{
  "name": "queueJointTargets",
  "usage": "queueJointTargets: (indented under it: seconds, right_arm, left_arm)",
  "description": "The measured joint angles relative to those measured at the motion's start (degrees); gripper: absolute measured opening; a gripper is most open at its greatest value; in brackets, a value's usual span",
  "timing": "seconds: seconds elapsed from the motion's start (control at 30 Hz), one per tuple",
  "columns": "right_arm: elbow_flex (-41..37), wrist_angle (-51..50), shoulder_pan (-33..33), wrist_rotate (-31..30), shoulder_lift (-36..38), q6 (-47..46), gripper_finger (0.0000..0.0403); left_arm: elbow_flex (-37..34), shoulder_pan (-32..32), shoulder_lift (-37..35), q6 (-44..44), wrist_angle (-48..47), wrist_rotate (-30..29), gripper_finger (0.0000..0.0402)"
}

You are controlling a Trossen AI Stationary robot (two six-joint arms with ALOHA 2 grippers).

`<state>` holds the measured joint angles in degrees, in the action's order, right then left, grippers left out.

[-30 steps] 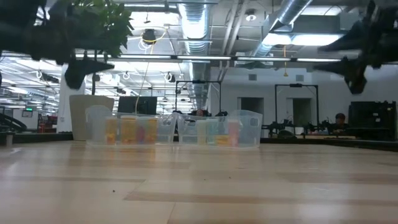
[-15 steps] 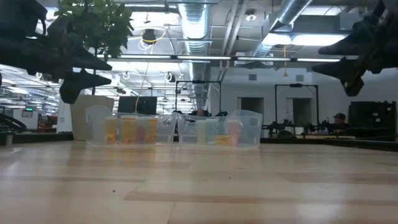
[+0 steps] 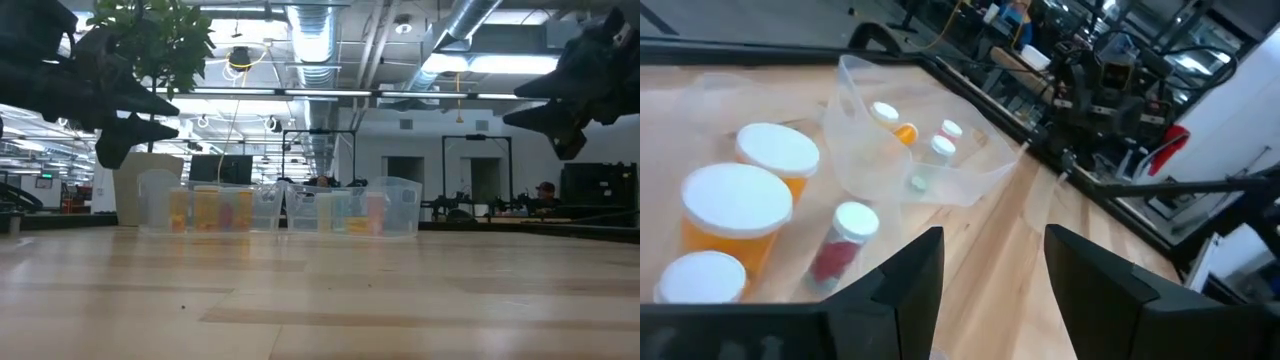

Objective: Pick and place medicine bottles into bin by pill shape (circle, oval)
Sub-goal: Return to Home Position

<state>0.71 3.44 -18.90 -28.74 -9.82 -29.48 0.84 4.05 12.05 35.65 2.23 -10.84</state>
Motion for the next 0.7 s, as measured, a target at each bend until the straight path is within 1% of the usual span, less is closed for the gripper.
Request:
queueJointTargets:
  seconds: [0.07,0.13,0.17,0.23,0.27,0.3,0.4,0.57,0.7]
  right_arm:
    - [-0.1,1.3,-0.3,0.2,0.1,0.6,0.0201]
    - [-0.1,4.2,-0.3,0.5,0.1,5.9,0.0201]
    - [-0.1,7.3,-0.2,1.5,0.1,10.2,0.0201]
    - [-0.1,11.7,-0.3,6.0,0.3,19.5,0.0201]
    - [-0.1,12.3,-0.2,8.4,0.7,22.9,0.0201]
    - [-0.1,11.7,0.0,9.5,1.2,24.7,0.0201]
    - [-0.1,6.6,1.1,9.3,2.4,23.4,0.0201]
    - [-0.1,2.4,1.1,9.5,2.8,22.3,0.0201]
    - [0.0,-0.1,0.5,9.5,2.8,22.4,0.0201]
  left_arm:
    - [0.0,0.0,0.0,-1.2,0.7,-1.4,0.0167]
    - [0.0,0.0,-0.3,-6.4,3.9,-1.3,0.0167]
    - [0.0,0.0,-0.5,-10.0,6.5,-0.4,0.0167]
    - [0.0,0.0,-1.0,-17.2,12.1,3.2,0.0167]
    - [0.1,0.0,-1.4,-20.1,13.9,5.5,0.0167]
    - [0.1,0.0,-2.1,-22.5,14.2,7.6,0.0167]
    - [-0.2,0.0,-4.4,-25.0,9.4,10.3,0.0167]
    - [-0.2,0.0,-8.2,-26.5,0.6,9.6,0.0167]
    - [-0.2,0.0,-10.5,-28.1,-0.5,10.1,0.0167]
